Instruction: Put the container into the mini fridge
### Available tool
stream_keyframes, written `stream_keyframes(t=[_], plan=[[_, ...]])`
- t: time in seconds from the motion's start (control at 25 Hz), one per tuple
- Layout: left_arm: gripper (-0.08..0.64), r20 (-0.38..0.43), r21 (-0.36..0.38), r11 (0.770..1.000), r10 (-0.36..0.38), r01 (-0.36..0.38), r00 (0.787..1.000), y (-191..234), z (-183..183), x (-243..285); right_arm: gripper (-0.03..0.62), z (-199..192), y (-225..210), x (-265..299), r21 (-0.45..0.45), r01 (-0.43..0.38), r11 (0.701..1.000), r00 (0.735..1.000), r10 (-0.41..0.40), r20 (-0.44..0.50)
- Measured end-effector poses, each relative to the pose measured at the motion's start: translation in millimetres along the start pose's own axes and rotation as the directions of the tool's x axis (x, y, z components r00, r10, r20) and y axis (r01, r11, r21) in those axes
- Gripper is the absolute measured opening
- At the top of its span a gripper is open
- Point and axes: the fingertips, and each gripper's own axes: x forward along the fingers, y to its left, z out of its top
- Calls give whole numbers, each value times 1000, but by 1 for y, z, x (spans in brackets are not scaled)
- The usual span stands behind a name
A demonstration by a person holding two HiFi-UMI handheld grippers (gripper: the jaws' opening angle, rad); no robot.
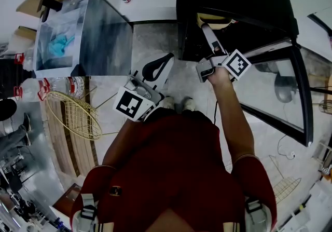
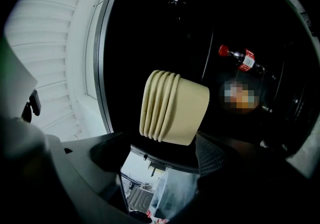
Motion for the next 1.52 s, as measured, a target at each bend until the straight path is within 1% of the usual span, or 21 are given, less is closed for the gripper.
stream_keyframes(t=[0.16, 0.32, 0.4, 0.48, 0.56, 0.64, 1.2, 1.52], plan=[[6, -3, 7, 1000, 2, -2, 1000, -7, 0, -5, 379, 2, 3, 1, -74, 0, 997, 1000, -2, -25], [6, -8, 10, 1000, 12, -12, 1000, -11, -1, -12, 377, 3, 4, 3, -167, -8, 986, 998, -2, -59], [6, -10, 10, 1000, 18, -18, 1000, -12, 0, -15, 377, 5, 2, 4, -199, -1, 980, 998, -13, -65], [6, -10, 12, 1000, 23, -23, 1000, -11, 0, -19, 377, 7, -3, 5, -221, 24, 975, 997, -40, -66], [6, -12, 14, 1000, 27, -27, 1000, -10, 0, -21, 377, 9, -8, 5, -233, 56, 971, 995, -73, -65], [6, -14, 15, 999, 29, -29, 999, -9, 0, -23, 377, 10, -11, 7, -244, 64, 968, 994, -83, -68], [6, -21, 22, 999, 31, -31, 999, -8, 0, -23, 377, 9, -18, 26, -307, 68, 949, 986, -109, -122], [6, -21, 14, 1000, 24, -24, 999, -7, -2, -23, 377, -5, -22, 17, -320, 53, 946, 980, -111, -166]])
